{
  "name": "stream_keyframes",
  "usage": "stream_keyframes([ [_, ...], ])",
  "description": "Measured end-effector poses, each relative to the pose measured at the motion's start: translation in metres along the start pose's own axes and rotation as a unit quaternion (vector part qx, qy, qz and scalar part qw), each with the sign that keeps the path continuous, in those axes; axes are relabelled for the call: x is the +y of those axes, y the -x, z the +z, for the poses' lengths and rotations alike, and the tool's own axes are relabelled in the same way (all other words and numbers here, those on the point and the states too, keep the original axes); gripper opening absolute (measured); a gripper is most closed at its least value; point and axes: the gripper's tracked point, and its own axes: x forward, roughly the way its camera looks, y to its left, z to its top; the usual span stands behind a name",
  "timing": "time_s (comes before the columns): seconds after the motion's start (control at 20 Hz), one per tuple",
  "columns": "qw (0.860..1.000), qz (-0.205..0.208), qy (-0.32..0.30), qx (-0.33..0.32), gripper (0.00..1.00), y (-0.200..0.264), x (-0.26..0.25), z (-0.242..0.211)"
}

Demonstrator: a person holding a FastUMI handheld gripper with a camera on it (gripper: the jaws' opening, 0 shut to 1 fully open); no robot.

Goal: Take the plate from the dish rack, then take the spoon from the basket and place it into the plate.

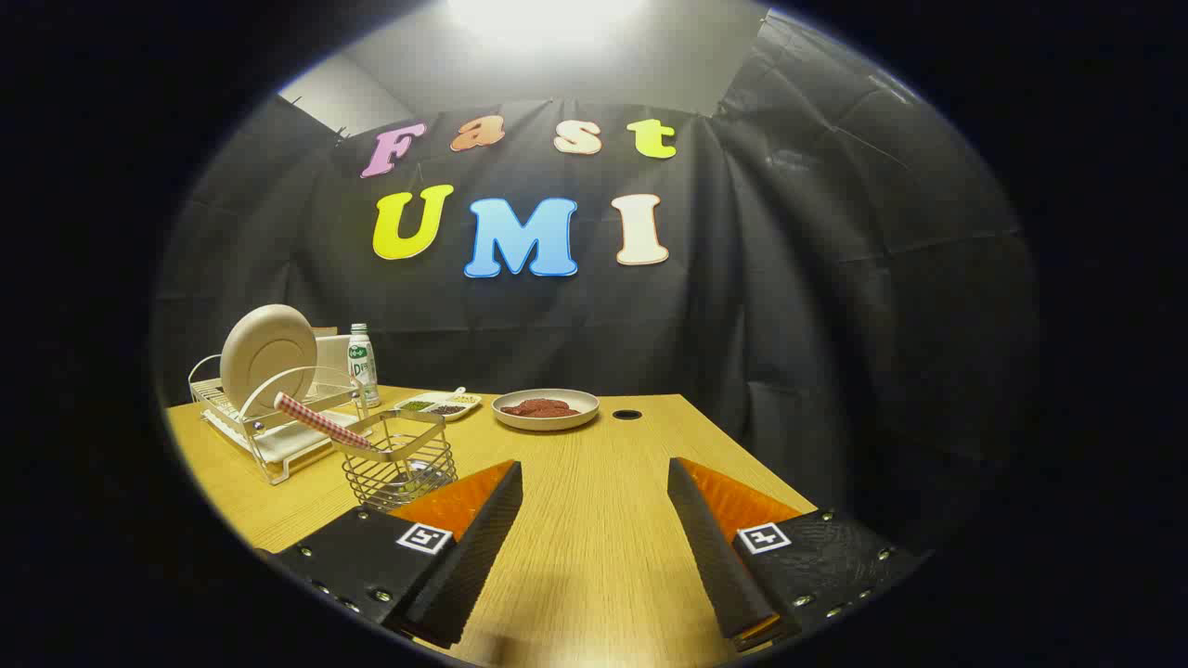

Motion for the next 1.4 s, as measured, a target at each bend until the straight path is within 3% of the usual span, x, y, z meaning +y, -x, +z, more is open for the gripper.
stream_keyframes([
  [0.35, 1.0, -0.007, 0.0, 0.021, 0.96, -0.056, -0.001, -0.003],
  [0.6, 1.0, -0.023, -0.016, -0.002, 0.96, -0.087, -0.006, 0.035],
  [0.9, 0.997, -0.078, 0.03, 0.002, 0.96, -0.056, 0.0, 0.104],
  [1.2, 0.99, -0.138, 0.014, -0.018, 0.96, -0.019, 0.033, 0.171],
  [1.4, 0.99, -0.134, 0.018, -0.037, 0.96, -0.002, 0.078, 0.217],
])
